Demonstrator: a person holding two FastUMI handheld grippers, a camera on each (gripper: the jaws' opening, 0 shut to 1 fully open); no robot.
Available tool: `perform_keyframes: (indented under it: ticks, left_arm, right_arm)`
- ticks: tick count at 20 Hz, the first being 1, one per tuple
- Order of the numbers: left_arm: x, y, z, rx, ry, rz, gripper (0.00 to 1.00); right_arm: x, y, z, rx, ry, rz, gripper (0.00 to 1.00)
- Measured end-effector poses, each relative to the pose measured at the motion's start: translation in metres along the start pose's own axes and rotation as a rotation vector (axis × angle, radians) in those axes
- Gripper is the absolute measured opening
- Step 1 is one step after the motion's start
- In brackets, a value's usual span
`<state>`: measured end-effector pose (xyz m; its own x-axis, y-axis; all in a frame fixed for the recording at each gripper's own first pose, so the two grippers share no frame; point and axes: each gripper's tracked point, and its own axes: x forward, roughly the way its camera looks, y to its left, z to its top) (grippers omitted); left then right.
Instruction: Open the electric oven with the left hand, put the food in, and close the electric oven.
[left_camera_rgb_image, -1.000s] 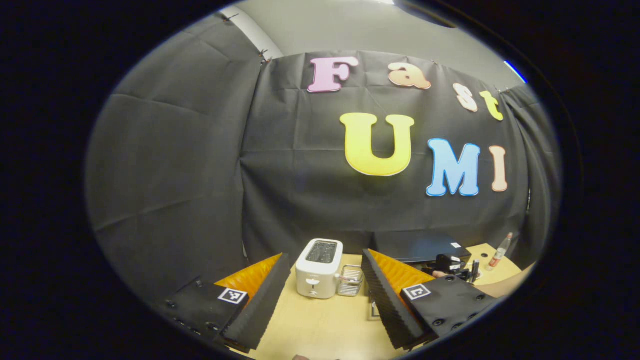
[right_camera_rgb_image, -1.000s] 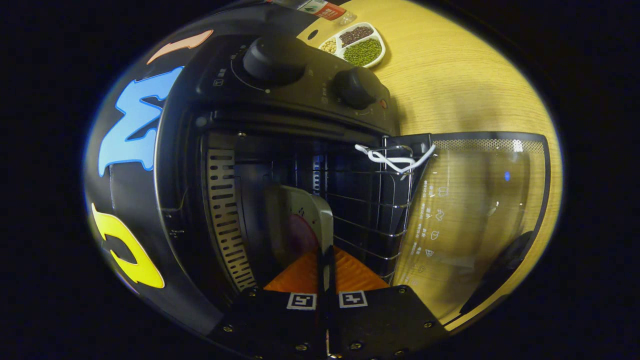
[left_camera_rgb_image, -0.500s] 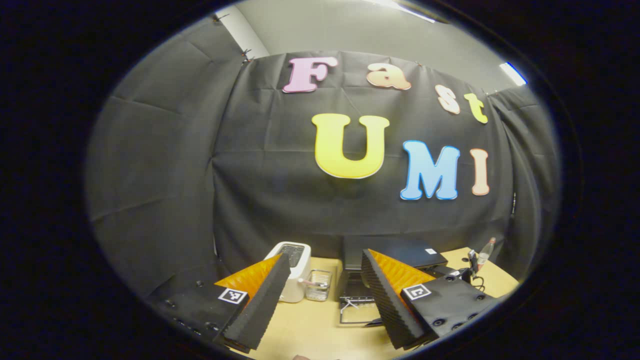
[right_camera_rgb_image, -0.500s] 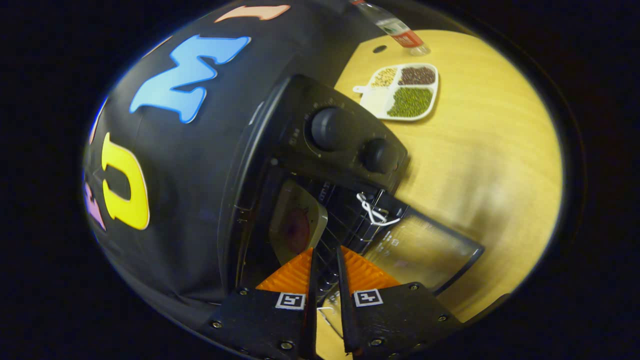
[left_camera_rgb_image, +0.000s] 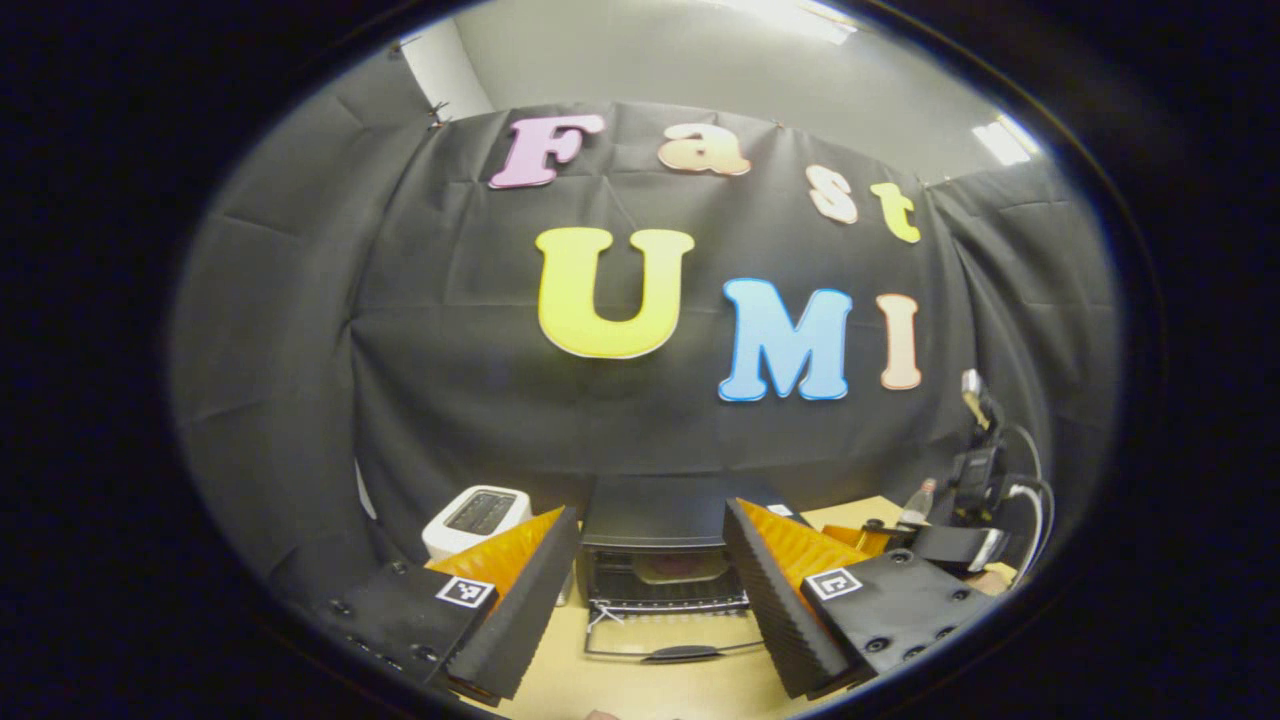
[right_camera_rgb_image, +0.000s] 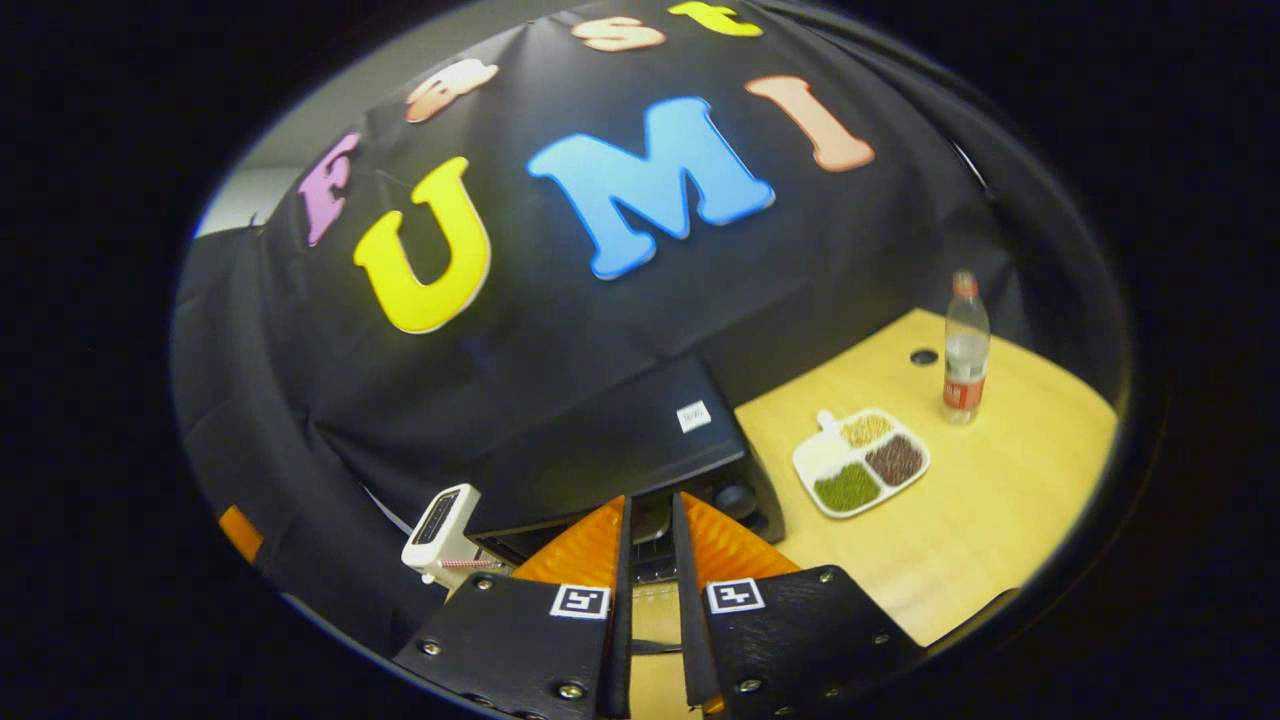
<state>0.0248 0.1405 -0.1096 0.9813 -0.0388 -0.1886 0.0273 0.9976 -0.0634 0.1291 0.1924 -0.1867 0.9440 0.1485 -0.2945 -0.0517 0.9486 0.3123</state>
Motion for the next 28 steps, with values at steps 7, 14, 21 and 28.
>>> perform_keyframes:
  ticks: [7, 14, 21, 28]
  left_arm:
    - [-0.003, -0.064, 0.015, 0.003, -0.037, -0.051, 1.0]
    - [0.011, -0.087, -0.022, -0.029, 0.083, -0.068, 0.97]
    - [0.042, -0.077, -0.127, -0.003, 0.434, -0.044, 1.0]
    - [0.037, -0.073, -0.226, -0.082, 0.786, -0.023, 1.0]
  right_arm:
    - [-0.107, -0.012, 0.114, -0.244, -0.277, 0.04, 0.21]
    - [-0.129, -0.046, 0.122, -0.238, -0.273, 0.015, 0.94]
    - [-0.124, -0.083, 0.122, -0.227, -0.235, -0.045, 0.96]
    - [-0.11, -0.11, 0.111, -0.212, -0.175, -0.075, 0.96]
